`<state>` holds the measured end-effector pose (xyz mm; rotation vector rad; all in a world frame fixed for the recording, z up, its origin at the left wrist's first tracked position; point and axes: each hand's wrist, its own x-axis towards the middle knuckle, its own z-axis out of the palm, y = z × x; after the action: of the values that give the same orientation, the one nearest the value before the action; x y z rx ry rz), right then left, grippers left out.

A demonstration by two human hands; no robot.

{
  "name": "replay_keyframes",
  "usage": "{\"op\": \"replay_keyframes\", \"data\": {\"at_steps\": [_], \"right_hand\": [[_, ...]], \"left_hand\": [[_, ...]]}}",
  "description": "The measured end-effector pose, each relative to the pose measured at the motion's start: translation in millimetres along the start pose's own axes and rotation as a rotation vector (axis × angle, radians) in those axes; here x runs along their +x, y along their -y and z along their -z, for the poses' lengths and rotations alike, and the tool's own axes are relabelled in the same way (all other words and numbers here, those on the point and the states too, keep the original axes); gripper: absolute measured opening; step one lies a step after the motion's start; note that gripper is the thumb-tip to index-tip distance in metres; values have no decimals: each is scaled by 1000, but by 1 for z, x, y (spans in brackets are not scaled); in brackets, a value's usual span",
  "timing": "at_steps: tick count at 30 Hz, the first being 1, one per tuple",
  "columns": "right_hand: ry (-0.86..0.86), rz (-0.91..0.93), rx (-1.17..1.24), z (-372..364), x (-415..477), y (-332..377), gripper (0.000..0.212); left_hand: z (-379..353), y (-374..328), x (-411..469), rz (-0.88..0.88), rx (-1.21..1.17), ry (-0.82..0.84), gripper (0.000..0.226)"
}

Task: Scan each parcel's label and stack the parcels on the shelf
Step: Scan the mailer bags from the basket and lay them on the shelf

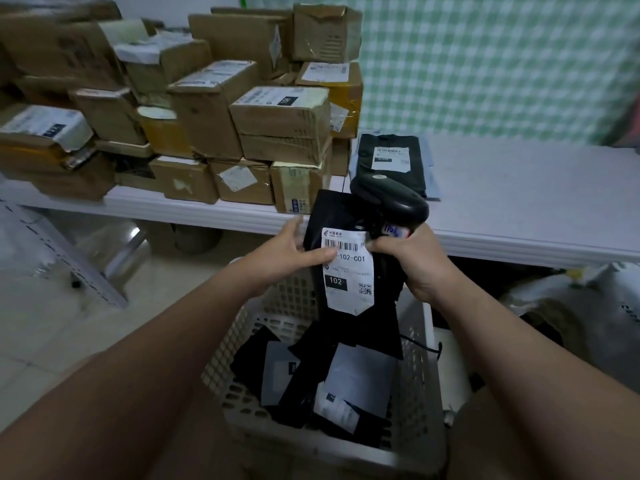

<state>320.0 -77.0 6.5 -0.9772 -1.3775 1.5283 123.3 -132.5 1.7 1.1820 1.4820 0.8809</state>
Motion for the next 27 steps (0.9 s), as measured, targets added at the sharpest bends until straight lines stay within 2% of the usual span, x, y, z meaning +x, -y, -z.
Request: {"op": "replay_keyframes", "data": {"at_steps": [2, 4, 7, 9, 12, 15, 19, 27], "right_hand": [[-28, 3, 10, -1, -1, 0, 27], [-105, 36, -6, -1, 1, -2, 23], [-225, 126, -137, 2, 4, -3, 10], [-217, 137, -217, 3, 1, 0, 9], [-80, 13, -273, 0, -11, 4, 24], [7, -106, -326, -6, -23, -1, 21], [-13, -91, -355, -6, -31, -5, 22], [-9, -62, -367, -6, -34, -4, 21]], "left_hand": [[0, 4, 2, -33, -56, 64, 37], [0, 7, 4, -78, -109, -49, 25], [3, 10, 4, -107, -145, -256, 24], [4, 11, 2, -119, -135, -315, 24], [8, 15, 4, -130, -109, -364, 19], [13, 22, 7, -134, -86, -412, 17], [17, 26, 10, -150, -97, -497, 15], [15, 26, 14, -147, -95, -523, 17]]}}
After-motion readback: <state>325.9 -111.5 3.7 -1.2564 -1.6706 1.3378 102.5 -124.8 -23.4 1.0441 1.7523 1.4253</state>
